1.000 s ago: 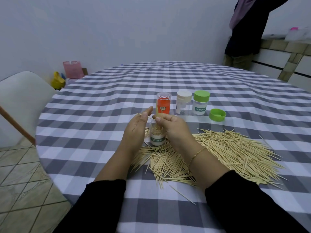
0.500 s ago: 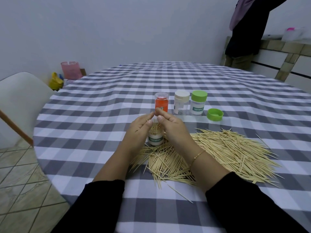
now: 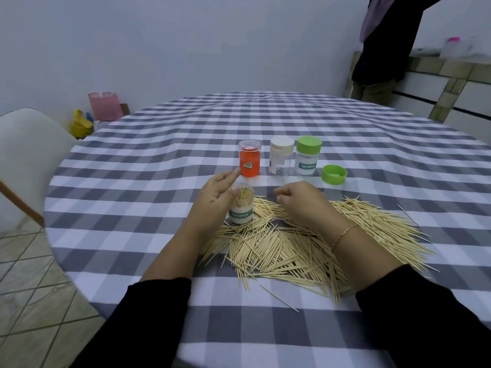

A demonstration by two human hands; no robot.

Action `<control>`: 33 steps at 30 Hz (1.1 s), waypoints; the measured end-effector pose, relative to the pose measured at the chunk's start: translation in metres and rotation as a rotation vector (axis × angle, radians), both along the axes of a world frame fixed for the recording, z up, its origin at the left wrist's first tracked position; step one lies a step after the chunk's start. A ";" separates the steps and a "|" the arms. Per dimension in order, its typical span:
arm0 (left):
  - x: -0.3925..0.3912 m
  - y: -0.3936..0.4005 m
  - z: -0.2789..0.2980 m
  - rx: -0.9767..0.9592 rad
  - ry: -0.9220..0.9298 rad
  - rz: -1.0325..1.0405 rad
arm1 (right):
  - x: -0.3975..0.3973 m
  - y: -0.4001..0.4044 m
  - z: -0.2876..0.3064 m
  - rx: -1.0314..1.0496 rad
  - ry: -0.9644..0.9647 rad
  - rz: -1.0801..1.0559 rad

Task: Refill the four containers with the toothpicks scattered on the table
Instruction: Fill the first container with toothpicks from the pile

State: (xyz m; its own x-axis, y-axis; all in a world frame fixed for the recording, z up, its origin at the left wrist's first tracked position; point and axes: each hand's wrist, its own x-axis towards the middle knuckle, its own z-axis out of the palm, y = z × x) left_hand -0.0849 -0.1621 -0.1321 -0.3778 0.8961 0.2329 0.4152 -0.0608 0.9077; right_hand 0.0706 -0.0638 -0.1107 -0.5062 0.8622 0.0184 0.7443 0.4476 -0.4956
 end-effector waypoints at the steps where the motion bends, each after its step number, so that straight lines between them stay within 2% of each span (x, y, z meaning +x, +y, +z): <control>1: 0.000 -0.002 0.001 0.005 -0.013 0.012 | 0.004 0.003 0.000 0.016 -0.123 0.015; 4: -0.005 -0.004 0.010 -0.050 -0.040 0.092 | 0.008 0.003 0.002 0.058 -0.372 0.102; 5: -0.011 -0.003 0.011 -0.110 0.021 0.136 | 0.007 0.002 0.004 0.066 -0.416 0.125; 8: -0.027 -0.004 0.018 -0.435 0.408 0.172 | 0.004 0.000 0.003 0.097 -0.488 0.160; 14: -0.036 -0.022 0.026 -0.775 0.616 0.078 | -0.003 -0.003 -0.004 0.184 -0.549 0.158; 18: -0.035 -0.028 0.034 -0.865 0.687 -0.054 | -0.003 -0.004 -0.010 0.265 -0.474 0.140; 21: -0.030 -0.026 0.034 -0.919 0.872 -0.071 | -0.003 -0.003 -0.014 0.312 -0.437 0.132; 28: -0.028 -0.024 0.033 -0.859 0.931 -0.020 | -0.006 -0.002 -0.021 0.366 -0.380 0.118; 33: -0.030 -0.019 0.026 -0.819 1.037 0.020 | -0.008 -0.004 -0.025 0.401 -0.371 0.123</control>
State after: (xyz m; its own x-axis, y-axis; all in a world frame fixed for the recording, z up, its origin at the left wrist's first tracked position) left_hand -0.1150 -0.1809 -0.1056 -0.3683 0.9115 -0.1831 0.9296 0.3638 -0.0588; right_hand 0.0625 -0.0675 -0.1356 -0.6377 0.7585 0.1343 0.7668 0.6417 0.0165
